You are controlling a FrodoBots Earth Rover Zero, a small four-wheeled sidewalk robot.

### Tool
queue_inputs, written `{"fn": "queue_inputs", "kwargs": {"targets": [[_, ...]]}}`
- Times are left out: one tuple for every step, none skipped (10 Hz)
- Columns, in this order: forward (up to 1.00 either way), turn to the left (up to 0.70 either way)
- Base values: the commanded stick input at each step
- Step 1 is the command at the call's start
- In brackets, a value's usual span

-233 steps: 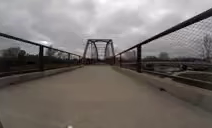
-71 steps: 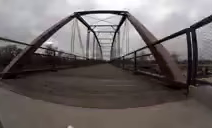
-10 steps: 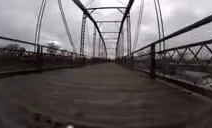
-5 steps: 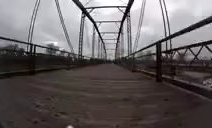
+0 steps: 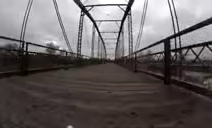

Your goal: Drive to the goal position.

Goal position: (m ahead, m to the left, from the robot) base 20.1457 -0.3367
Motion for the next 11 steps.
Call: {"fn": "queue_inputs", "kwargs": {"targets": [[1.00,0.00],[1.00,0.00],[1.00,0.00],[1.00,0.00],[1.00,0.00],[1.00,0.00],[1.00,0.00],[1.00,0.00],[1.00,0.00],[1.00,0.00],[1.00,0.00]]}}
